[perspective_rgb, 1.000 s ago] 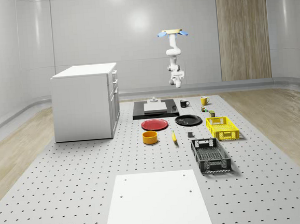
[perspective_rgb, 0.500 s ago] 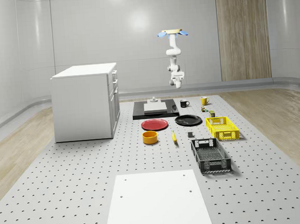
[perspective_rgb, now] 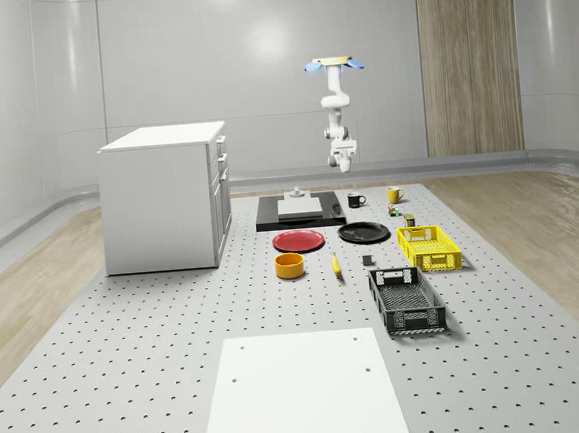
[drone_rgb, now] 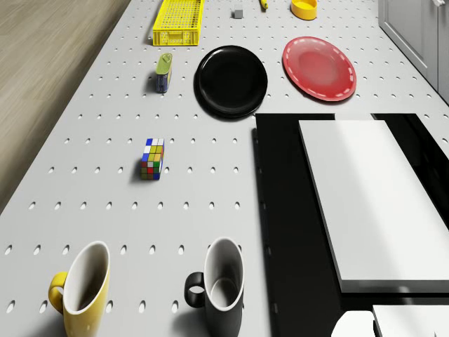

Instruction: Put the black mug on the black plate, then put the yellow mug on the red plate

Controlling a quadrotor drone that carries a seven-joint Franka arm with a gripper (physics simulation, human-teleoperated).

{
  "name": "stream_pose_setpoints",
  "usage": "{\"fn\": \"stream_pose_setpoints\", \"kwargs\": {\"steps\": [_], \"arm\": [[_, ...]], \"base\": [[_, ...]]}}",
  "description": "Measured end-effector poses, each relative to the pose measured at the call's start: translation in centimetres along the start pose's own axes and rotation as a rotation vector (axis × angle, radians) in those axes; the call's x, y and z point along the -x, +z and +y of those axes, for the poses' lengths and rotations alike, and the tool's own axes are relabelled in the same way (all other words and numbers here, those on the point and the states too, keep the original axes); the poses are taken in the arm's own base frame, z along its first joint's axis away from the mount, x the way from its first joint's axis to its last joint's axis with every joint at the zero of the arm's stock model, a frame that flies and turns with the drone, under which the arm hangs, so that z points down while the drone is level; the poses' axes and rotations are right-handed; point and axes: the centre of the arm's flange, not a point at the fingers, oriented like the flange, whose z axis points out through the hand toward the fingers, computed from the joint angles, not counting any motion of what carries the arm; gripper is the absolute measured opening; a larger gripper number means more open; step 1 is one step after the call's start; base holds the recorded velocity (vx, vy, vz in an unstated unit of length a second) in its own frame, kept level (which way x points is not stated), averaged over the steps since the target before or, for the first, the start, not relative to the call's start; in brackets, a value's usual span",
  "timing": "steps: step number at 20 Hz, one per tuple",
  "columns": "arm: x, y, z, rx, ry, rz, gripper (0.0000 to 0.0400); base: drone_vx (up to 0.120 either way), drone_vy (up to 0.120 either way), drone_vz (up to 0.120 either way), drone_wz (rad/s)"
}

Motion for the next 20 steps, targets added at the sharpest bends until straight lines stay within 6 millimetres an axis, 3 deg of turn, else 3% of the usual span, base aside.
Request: {"fn": "stream_pose_setpoints", "kwargs": {"steps": [20], "arm": [[0.56, 0.02, -0.34, 0.035, -0.001, 0.056, 0.0400]], "base": [[0.120, 0.000, 0.000, 0.000]]}}
